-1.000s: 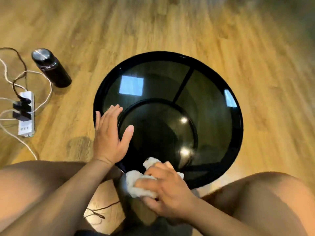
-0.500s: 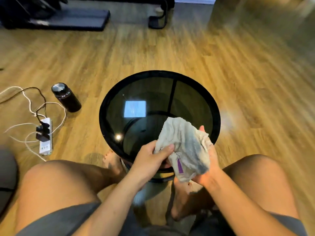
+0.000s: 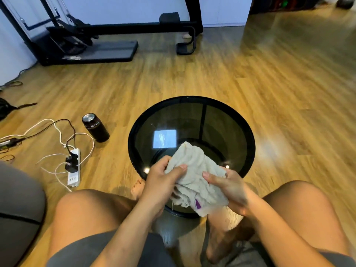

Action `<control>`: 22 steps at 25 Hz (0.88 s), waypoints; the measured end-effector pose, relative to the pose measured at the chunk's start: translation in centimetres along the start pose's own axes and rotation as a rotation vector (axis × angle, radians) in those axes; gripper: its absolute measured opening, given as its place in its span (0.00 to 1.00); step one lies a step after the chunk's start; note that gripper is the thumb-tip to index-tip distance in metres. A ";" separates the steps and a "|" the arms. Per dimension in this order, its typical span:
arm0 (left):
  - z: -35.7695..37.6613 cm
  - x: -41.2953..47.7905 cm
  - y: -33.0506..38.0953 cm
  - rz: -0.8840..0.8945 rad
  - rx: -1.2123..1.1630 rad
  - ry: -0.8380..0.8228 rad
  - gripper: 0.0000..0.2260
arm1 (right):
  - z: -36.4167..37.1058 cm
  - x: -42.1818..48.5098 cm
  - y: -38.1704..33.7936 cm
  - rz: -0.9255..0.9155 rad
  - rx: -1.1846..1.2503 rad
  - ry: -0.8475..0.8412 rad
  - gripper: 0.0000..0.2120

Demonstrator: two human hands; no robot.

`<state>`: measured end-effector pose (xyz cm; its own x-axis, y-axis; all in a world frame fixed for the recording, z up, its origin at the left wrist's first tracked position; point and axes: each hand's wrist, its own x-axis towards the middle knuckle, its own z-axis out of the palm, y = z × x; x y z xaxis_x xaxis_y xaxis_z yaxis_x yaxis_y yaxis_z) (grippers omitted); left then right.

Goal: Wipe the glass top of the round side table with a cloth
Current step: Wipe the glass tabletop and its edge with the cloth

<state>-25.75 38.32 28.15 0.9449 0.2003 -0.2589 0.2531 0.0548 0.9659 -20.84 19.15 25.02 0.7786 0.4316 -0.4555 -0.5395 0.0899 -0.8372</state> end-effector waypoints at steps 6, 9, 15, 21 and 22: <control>-2.7 -1.4 -0.8 -0.383 -0.192 -0.264 0.19 | -1.5 -0.8 -2.1 -0.072 -0.055 -0.291 0.19; -2.6 -1.8 -0.5 -0.364 -0.292 -0.371 0.20 | -1.6 -0.9 -3.0 -0.094 -0.266 -0.299 0.14; 1.1 3.7 -1.4 -0.031 0.259 -0.034 0.18 | -3.5 2.6 -6.5 -0.281 -0.795 0.317 0.25; -4.3 10.9 -7.8 0.245 1.304 0.098 0.32 | -2.2 7.4 4.0 -0.061 -1.550 0.396 0.35; -5.2 11.7 -8.4 0.241 1.312 0.112 0.33 | -1.9 8.3 5.0 -0.056 -1.603 0.416 0.35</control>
<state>-17.91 45.27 17.00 0.9878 0.1541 -0.0205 0.1541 -0.9538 0.2577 -16.44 21.44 16.48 0.9536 0.1819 -0.2399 0.1418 -0.9743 -0.1752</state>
